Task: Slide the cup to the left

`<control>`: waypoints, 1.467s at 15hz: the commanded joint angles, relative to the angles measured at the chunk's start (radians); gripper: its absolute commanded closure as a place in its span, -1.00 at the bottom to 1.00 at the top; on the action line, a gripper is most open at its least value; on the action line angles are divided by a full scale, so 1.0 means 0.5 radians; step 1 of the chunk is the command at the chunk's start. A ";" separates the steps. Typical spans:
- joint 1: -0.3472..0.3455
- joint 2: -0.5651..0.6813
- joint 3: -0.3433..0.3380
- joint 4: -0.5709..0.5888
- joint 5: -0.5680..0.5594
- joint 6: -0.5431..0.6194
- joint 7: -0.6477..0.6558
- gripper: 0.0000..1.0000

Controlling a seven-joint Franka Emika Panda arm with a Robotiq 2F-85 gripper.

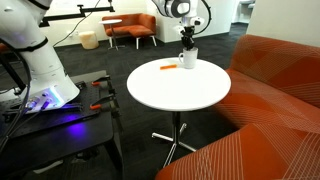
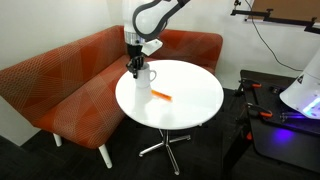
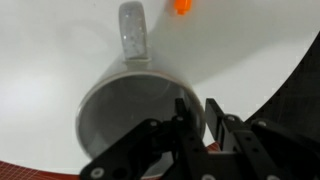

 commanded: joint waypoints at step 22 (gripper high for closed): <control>0.151 -0.936 -0.036 -0.948 -0.134 0.409 0.414 -1.00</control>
